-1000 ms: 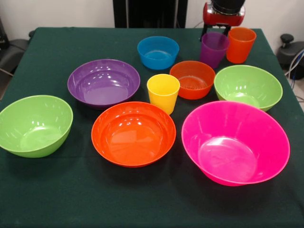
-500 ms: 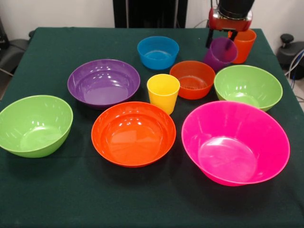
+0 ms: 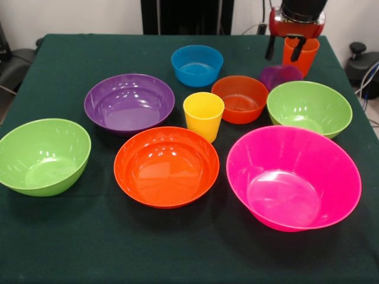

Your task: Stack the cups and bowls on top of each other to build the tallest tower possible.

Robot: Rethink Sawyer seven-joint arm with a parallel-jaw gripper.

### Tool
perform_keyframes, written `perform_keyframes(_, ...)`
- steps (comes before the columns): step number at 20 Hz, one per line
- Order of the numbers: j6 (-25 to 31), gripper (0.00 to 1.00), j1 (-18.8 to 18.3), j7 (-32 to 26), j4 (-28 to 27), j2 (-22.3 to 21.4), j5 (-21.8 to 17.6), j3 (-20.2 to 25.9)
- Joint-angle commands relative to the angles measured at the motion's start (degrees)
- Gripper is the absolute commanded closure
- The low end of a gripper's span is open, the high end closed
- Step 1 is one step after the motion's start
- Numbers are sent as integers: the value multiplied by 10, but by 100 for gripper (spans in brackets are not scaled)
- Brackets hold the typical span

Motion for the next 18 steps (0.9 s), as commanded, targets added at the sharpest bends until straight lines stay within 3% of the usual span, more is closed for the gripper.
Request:
perform_keyframes(1, 91, 0, 18, 72, -5, -33, 30, 53)
perform_keyframes(10, 137, 0, 18, 67, 9, -77, 44, 51)
perform_keyframes(18, 133, 0, 18, 66, -6, -56, 49, 51)
